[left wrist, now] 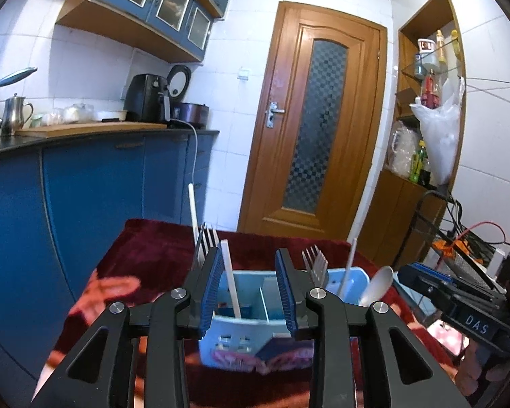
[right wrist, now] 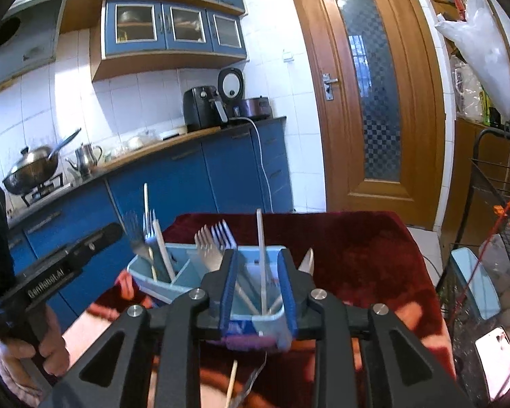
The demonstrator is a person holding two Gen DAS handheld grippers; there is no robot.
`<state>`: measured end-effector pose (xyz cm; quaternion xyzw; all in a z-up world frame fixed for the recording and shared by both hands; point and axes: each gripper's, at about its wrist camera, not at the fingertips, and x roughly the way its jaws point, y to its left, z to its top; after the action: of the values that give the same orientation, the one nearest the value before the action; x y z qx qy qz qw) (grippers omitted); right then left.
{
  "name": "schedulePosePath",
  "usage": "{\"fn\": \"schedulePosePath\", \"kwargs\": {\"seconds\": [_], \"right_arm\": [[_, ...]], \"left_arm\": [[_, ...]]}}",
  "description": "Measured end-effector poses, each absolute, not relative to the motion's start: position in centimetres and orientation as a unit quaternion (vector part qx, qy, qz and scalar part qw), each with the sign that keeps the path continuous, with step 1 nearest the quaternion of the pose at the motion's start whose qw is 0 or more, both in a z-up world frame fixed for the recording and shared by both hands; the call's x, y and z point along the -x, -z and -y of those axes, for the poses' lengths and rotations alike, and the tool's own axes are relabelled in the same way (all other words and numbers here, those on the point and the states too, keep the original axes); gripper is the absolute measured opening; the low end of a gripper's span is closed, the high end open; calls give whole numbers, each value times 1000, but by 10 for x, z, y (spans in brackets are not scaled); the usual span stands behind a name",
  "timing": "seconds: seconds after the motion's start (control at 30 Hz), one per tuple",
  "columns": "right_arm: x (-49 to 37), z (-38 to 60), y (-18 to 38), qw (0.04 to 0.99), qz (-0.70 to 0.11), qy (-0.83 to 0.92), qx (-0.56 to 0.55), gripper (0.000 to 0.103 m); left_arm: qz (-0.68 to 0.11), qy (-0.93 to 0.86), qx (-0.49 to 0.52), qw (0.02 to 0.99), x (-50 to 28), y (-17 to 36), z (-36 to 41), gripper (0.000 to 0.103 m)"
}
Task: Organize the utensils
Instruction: 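Lower the chopstick and knife into the caddy and open both tools, then reach the right tool down to another metal knife and close on it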
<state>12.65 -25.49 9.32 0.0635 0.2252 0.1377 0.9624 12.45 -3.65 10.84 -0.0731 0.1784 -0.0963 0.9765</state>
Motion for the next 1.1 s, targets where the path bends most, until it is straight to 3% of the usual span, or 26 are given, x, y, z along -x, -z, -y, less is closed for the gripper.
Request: {"fn": "schedulePosePath", "kwargs": {"seconds": [0.27, 1.1], "right_arm": [[-106, 252, -80, 955, -256, -141, -55, 34], [-116, 243, -6, 900, -411, -113, -87, 38]], "left_arm": [[-215, 97, 61, 970, -99, -105, 33, 33], [-329, 80, 59, 939, -88, -49, 21, 33]]}}
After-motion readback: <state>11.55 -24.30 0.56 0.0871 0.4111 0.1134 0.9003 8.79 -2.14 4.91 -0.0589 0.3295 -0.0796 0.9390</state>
